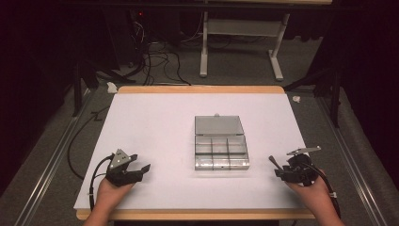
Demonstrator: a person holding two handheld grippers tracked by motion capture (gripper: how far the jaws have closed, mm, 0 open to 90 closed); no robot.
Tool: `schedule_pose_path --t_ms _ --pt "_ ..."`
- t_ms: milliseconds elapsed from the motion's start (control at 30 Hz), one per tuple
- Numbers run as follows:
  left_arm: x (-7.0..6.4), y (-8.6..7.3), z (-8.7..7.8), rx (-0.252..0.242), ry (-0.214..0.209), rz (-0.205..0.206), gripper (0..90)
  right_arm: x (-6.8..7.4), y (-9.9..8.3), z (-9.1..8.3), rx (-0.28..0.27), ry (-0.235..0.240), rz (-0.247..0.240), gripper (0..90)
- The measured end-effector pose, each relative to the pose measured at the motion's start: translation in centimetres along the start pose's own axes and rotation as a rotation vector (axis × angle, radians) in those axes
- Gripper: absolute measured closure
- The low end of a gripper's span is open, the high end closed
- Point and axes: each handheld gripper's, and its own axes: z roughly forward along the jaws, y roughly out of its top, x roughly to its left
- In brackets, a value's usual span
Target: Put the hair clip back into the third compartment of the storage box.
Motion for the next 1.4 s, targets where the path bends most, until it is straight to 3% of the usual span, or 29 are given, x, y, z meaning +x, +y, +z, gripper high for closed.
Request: schedule_pose_path --t_ms 267,1400 --pt "0.0 0.0 0.0 0.000 -0.002 -0.002 29.6 -0.5 0.1 0.0 0.027 0.012 0.017 58.2" --pt "0.0 0.0 0.0 -0.002 0.004 -0.009 18.1 -0.4 2.0 -0.3 0.164 0.034 -0.025 57.8"
